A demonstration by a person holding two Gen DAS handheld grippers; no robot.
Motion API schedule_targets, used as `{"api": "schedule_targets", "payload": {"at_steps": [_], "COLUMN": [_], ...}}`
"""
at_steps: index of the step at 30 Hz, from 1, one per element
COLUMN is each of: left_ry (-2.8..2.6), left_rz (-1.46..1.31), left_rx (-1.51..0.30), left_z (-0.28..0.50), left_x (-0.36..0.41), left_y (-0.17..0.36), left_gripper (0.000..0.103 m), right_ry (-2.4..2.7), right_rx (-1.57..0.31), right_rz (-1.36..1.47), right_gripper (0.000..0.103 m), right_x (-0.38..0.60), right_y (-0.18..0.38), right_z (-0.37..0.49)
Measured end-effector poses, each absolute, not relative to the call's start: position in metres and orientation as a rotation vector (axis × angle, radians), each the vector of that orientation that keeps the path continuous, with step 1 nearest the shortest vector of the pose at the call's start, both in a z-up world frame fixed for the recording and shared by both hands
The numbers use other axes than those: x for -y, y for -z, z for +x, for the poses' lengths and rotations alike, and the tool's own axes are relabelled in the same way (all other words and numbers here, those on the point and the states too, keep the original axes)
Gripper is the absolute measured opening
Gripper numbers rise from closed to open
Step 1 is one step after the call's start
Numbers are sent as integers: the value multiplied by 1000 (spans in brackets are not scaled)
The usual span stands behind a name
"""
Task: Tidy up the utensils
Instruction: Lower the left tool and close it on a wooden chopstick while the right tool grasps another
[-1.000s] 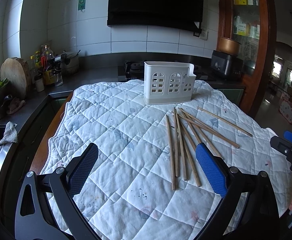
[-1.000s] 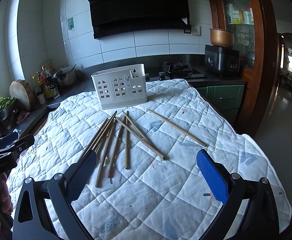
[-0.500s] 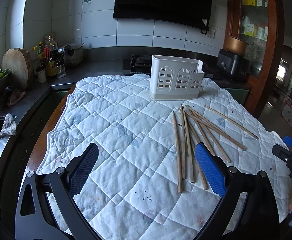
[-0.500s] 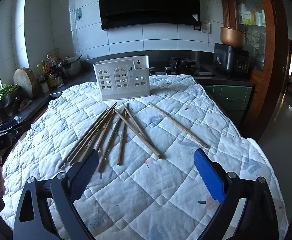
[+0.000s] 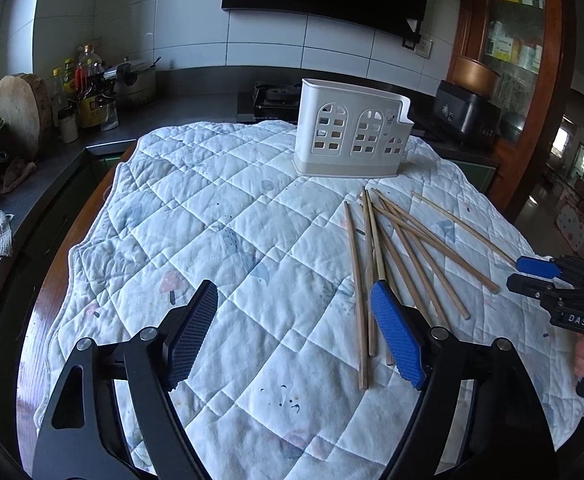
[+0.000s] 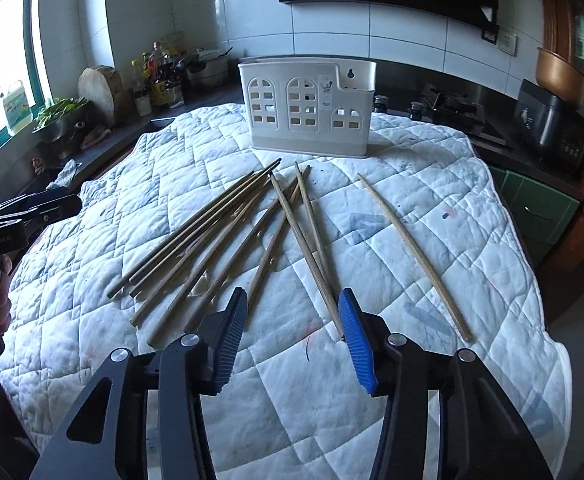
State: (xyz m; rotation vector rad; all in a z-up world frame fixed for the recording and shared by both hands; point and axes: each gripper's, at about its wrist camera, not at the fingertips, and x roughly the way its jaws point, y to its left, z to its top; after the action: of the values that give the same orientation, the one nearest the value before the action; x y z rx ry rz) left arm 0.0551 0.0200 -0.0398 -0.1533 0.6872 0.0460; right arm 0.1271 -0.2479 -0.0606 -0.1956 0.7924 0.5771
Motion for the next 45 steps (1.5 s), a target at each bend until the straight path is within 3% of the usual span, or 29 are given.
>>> {"api": "schedule_targets", "payload": {"at_steps": [4,13,17,27,37,45], "left_ry": [-18,82,95,112,192,252], "left_rz": [-167,-175,-163,-155,-125,-113], "left_rx": [-722,-768,-780,-795,-805,-830], "left_z": [64,76,79,83,94,106], "left_x": [-21,-9,-4,0,21,44], "left_y": [48,60,63,68,72,82], "left_gripper": [69,49,47,47,19,15], "right_ry": [-607,-643,-652,-681,-654,-649], "right_rx": [-817,-838,-839,-841,-863,-863], "right_rz": [-258,-331,-339,-367,-322,-315], "right_gripper": [34,28,22,15,8,8], "right_x": [241,229,228,223,228,229], "right_y": [71,87,91,97,106,107], "right_z": [143,167,171,169,170,170]}}
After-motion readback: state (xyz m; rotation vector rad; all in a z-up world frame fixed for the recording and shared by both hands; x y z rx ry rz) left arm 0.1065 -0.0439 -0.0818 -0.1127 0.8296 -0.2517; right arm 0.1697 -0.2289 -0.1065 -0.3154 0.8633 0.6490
